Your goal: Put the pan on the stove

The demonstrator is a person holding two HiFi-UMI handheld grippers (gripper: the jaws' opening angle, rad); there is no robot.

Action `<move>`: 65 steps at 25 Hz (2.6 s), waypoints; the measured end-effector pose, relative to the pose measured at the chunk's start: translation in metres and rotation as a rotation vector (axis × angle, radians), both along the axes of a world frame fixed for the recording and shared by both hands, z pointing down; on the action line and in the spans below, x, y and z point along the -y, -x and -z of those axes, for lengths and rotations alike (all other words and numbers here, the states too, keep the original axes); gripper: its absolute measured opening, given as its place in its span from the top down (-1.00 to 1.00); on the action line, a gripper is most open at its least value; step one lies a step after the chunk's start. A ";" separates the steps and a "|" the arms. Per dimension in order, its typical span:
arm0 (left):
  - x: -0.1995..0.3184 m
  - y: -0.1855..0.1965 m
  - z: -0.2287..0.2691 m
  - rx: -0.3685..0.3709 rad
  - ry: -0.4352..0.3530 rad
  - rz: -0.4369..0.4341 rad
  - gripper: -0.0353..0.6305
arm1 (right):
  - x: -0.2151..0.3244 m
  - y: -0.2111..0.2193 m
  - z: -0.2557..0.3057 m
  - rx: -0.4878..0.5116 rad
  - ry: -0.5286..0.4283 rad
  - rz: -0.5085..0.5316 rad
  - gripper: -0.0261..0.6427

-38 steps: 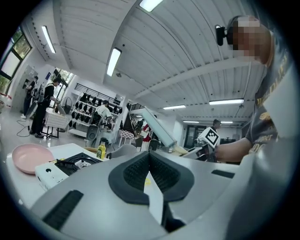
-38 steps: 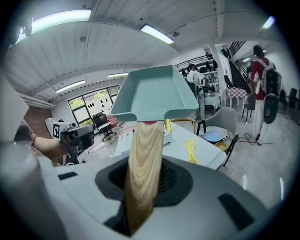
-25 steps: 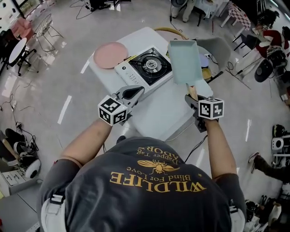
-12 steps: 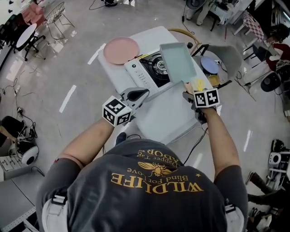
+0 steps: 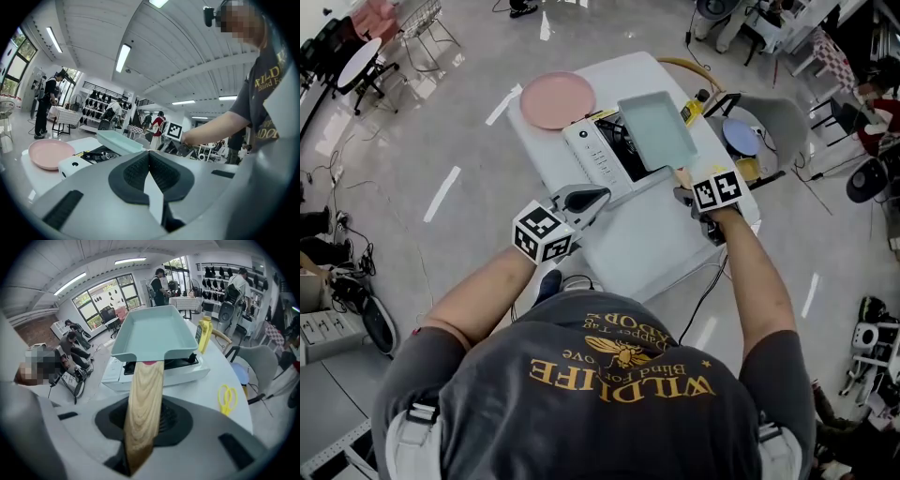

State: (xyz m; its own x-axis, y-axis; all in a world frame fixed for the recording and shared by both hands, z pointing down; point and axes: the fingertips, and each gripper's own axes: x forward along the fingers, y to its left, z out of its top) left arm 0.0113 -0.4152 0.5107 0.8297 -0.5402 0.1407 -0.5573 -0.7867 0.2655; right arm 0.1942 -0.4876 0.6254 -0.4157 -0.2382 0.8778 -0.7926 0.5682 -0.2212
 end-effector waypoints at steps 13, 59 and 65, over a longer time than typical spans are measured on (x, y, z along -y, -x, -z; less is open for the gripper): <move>-0.012 0.005 -0.013 0.002 0.014 0.003 0.90 | 0.012 0.016 -0.016 -0.071 0.069 0.059 0.65; -0.036 -0.040 0.066 -0.013 -0.097 -0.095 0.90 | -0.084 -0.078 0.181 0.297 -0.512 -0.308 0.32; -0.037 -0.054 0.086 -0.016 -0.119 -0.107 0.90 | -0.130 -0.106 0.196 0.328 -0.624 -0.389 0.39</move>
State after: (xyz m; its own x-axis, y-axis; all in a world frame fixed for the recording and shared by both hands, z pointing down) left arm 0.0652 -0.3780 0.4249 0.8852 -0.4604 0.0675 -0.4648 -0.8679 0.1751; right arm 0.2999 -0.3578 0.4298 -0.4155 -0.8252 0.3826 -0.9089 0.3606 -0.2094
